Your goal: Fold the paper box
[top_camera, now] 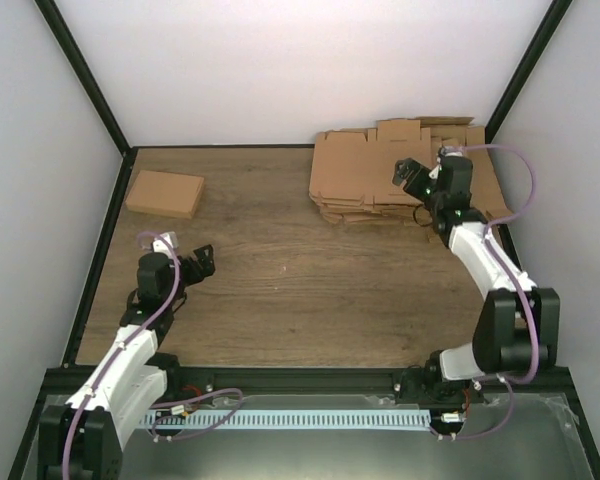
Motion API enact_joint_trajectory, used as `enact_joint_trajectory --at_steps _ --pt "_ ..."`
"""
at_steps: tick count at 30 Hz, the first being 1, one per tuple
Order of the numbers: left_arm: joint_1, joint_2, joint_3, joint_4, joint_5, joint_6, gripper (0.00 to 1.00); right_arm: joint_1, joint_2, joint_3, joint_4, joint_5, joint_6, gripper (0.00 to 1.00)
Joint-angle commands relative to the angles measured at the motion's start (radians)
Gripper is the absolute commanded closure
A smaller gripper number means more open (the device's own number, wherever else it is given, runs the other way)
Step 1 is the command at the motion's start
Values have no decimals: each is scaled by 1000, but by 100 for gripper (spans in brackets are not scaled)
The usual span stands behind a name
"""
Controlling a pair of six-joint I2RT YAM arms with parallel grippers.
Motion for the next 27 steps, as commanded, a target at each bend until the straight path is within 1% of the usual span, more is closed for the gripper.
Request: enact_joint_trajectory --at_steps 1,3,6,8,11,13,15,19,24,27 --pt "-3 4 -20 76 111 12 0 -56 138 157 -139 -105 -40 0" --pt "-17 28 -33 155 228 23 0 -93 199 203 -150 -159 -43 3" --pt "-76 60 -10 146 183 48 0 -144 291 254 -127 -257 -49 12" --pt "-88 72 -4 142 167 53 0 -163 375 309 -141 -306 -63 19" --pt "-89 71 -2 129 157 54 0 -169 482 430 -204 -282 -118 20" --pt "-91 61 -4 117 143 54 0 -171 545 498 -257 -222 -150 21" --pt "-92 55 -6 113 134 54 0 -183 595 537 -278 -199 -165 22" --pt "-94 70 -2 114 125 54 0 -219 658 582 -286 -242 -170 26" --pt "-95 97 9 107 114 54 0 -229 667 596 -288 -203 -194 26" --pt "-95 105 13 106 106 52 0 -229 675 604 -295 -208 -205 26"
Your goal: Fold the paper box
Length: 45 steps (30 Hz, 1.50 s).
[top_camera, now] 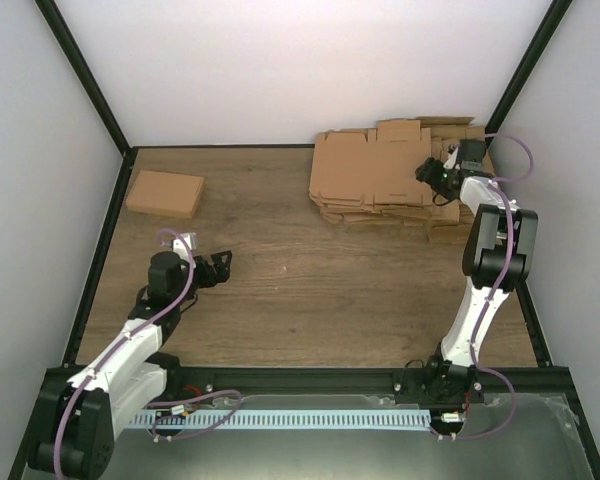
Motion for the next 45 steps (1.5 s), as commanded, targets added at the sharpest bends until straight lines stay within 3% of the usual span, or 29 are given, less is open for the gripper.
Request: enact_joint_trajectory --at_steps 1,9,13,22,38,45 --pt "-4 10 28 4 -16 10 0 -5 12 67 -31 8 -37 27" --pt "-5 23 32 0 -20 10 0 -5 16 87 -44 1 -40 27" --pt "-5 24 33 -2 -21 10 0 -5 28 96 -58 22 -48 23" --pt "-6 34 36 -1 -18 10 0 -5 68 114 -70 -19 -55 29" --pt "-5 30 36 -4 -27 9 0 -5 29 98 -45 -211 -64 79" --pt "-5 31 36 -4 -26 9 0 -5 25 87 -30 -290 -50 79"
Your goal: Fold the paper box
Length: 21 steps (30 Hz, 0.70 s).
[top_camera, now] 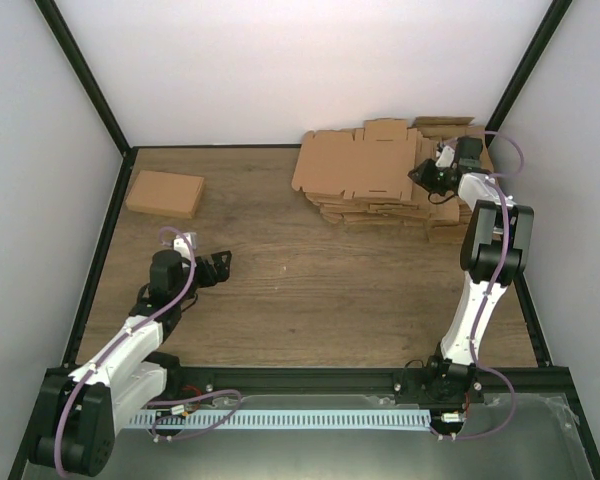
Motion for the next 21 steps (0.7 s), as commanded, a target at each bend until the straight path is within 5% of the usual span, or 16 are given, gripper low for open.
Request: enact_joint_trajectory --at_steps 1,7,12,21 --pt "-5 -1 23 10 -5 7 0 -4 -39 8 22 -57 5 79" --pt "-5 18 27 22 5 6 0 -4 -13 -3 30 -34 2 76" --pt "-7 48 41 18 6 9 0 -7 -11 -31 66 -44 5 64" --pt "-7 29 33 20 -8 8 0 -32 43 -52 133 -173 48 63"
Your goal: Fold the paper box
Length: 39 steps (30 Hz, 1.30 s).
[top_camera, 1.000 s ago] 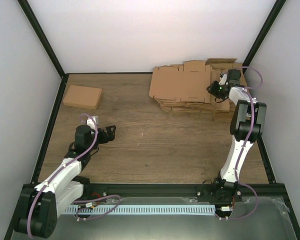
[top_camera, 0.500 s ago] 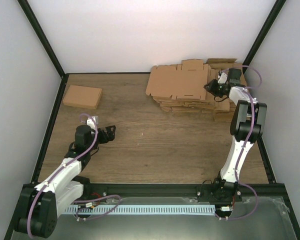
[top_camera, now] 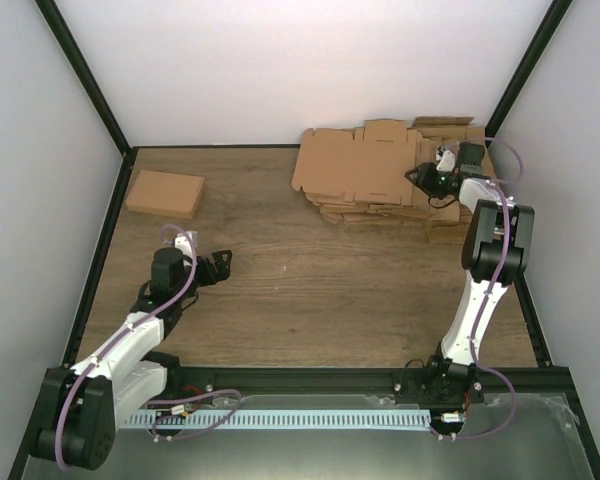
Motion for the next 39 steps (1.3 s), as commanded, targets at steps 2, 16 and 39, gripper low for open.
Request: enact_joint_trajectory --at_steps 2,16,39 --pt "-7 -4 19 16 -2 8 0 -18 52 1 64 -107 32 63" --pt "-8 -12 18 9 -12 8 0 -18 51 -16 86 -63 40 59" --pt "-8 -15 18 5 -19 8 0 -41 -8 -44 65 78 31 57"
